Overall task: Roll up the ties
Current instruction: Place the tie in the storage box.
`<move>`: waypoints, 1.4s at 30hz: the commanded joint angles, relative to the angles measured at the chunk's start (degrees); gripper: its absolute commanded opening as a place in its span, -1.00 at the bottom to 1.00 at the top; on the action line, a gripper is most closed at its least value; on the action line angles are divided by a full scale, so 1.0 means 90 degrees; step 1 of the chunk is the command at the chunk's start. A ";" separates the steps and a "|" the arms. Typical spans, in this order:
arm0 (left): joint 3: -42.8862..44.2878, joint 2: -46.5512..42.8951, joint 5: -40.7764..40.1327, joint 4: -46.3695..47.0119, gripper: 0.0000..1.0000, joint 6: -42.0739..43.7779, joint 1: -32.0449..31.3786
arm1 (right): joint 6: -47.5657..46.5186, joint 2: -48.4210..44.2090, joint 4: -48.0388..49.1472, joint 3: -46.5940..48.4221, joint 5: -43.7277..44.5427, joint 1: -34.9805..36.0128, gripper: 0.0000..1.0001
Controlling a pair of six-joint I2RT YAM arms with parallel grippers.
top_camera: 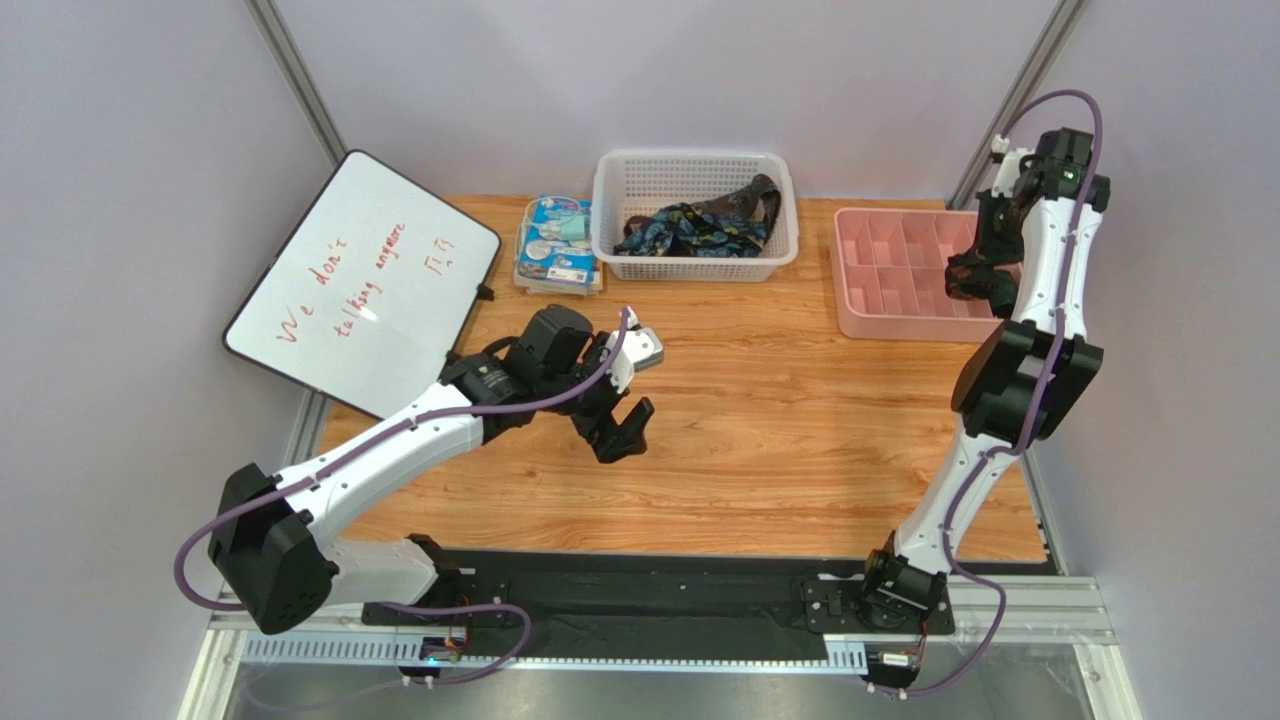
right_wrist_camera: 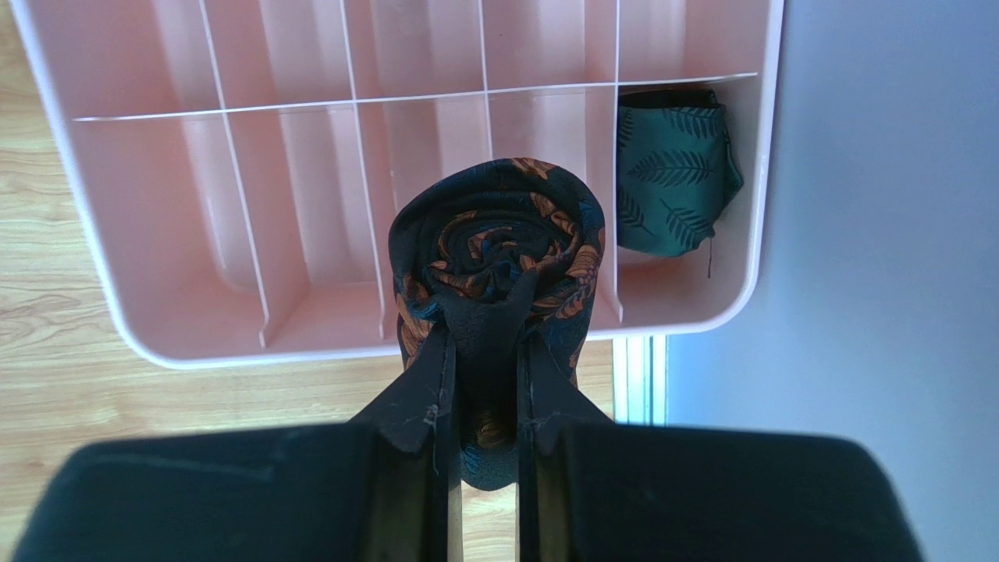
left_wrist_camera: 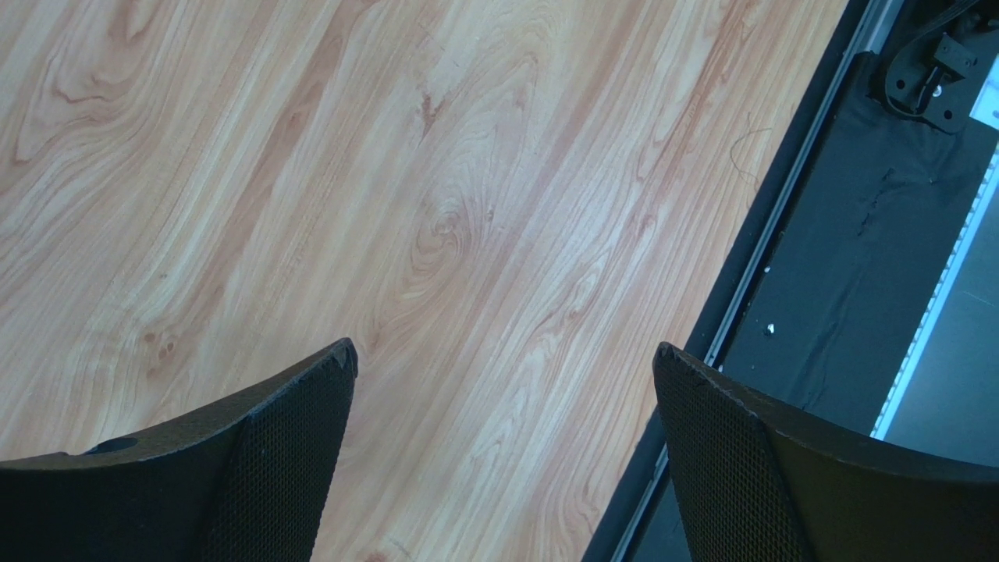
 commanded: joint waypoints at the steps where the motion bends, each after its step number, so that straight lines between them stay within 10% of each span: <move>1: 0.0020 -0.0201 -0.0013 0.0101 0.99 -0.0201 0.0052 | -0.0400 0.0255 0.0343 0.0318 0.0214 -0.0056 -1.00; 42: -0.0078 -0.0083 0.0300 0.0199 0.99 -0.0396 0.0188 | -0.0850 0.1388 0.1027 -0.0404 0.0205 -0.0066 -1.00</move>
